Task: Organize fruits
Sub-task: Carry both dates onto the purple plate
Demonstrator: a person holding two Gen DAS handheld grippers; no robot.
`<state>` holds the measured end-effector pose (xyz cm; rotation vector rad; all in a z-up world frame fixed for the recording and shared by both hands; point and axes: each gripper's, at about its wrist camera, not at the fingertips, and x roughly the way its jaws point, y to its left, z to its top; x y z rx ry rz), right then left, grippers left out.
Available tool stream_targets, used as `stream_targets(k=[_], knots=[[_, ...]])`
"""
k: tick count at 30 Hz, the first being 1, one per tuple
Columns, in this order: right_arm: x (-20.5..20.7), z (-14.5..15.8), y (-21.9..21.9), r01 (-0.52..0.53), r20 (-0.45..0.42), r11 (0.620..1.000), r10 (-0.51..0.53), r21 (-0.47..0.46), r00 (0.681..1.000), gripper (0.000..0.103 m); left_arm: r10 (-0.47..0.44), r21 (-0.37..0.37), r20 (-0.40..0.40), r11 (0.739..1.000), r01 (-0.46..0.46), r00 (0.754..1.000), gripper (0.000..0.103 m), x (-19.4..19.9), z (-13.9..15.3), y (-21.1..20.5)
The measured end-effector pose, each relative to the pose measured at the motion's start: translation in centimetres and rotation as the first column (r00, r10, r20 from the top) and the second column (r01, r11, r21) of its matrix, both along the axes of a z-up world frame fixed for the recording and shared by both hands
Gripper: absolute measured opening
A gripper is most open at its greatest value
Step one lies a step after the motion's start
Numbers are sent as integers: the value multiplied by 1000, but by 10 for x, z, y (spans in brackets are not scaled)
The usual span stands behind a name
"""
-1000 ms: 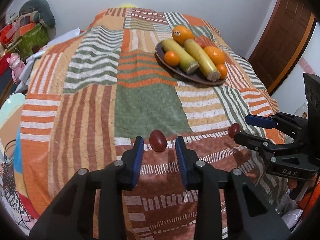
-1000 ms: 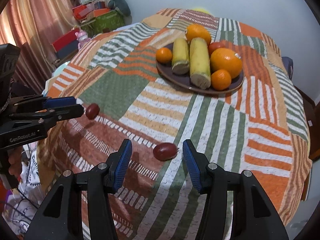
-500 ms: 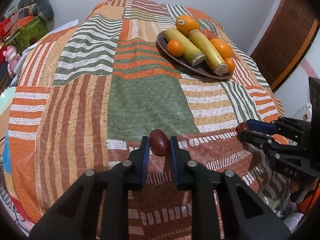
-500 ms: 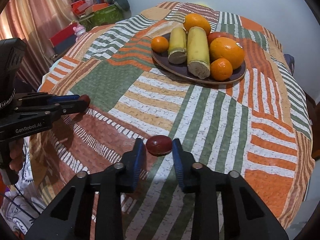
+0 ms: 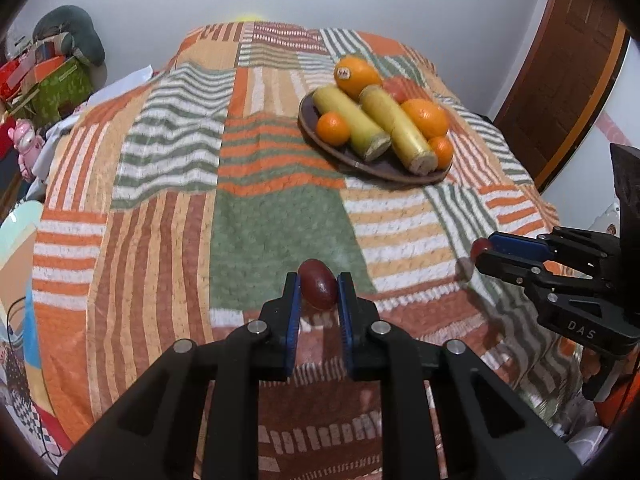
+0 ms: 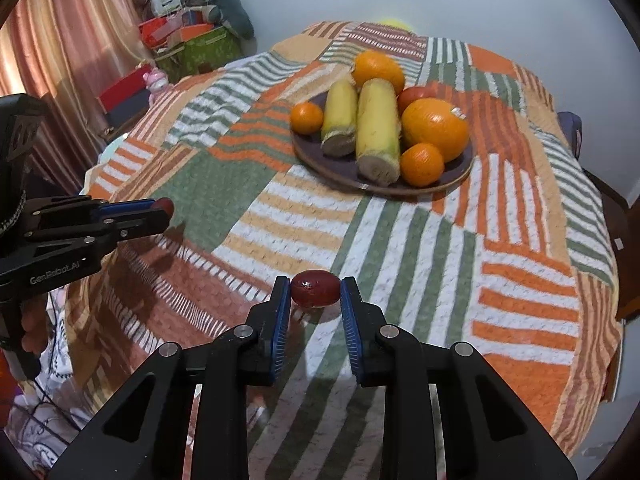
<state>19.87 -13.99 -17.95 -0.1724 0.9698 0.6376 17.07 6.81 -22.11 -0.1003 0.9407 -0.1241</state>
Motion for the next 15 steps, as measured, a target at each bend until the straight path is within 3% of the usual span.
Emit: stream_targets(k=[15], knots=[[41, 51, -20, 63, 135, 995, -72, 74, 988, 23, -31, -18, 117, 999, 33, 993, 17, 43, 49, -23]])
